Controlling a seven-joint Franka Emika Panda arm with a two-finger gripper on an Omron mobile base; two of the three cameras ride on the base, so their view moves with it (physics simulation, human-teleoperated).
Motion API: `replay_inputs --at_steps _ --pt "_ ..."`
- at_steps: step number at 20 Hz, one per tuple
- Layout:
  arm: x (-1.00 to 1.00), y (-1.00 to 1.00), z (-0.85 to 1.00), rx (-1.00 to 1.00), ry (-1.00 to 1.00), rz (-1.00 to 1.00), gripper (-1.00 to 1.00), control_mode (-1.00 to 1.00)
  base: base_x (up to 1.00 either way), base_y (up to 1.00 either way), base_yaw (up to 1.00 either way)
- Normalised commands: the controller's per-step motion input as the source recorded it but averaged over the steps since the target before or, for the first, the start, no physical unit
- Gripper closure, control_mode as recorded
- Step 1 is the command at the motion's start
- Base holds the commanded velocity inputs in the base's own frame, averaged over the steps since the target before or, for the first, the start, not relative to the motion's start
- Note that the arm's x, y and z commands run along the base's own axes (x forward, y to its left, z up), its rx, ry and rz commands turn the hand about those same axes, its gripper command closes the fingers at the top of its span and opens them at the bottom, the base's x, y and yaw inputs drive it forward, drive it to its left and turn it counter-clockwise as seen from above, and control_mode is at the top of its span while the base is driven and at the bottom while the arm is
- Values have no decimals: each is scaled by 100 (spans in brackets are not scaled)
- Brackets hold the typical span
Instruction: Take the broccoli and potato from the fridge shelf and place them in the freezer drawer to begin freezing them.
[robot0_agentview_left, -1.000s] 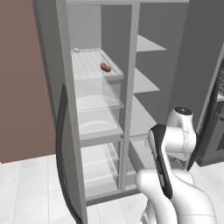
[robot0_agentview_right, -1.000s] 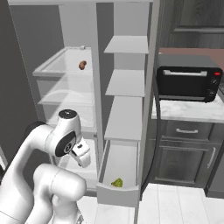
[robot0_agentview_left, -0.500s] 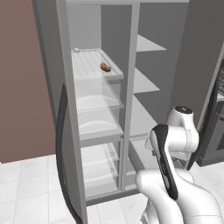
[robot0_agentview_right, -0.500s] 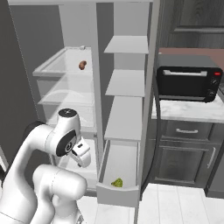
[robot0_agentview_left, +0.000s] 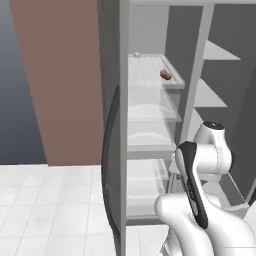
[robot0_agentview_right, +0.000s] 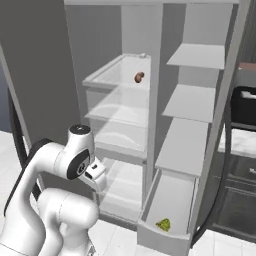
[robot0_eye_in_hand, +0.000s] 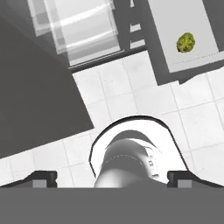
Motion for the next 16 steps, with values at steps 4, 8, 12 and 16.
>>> replay_inputs --at_steps 4,8,12,16 --pt "0 0 0 0 0 0 -100 100 38 7 36" --pt "0 0 0 0 0 0 -100 100 57 -6 15" --pt "0 0 0 0 0 0 -100 100 51 -11 8" --pt "0 0 0 0 0 0 -100 100 53 -9 0"
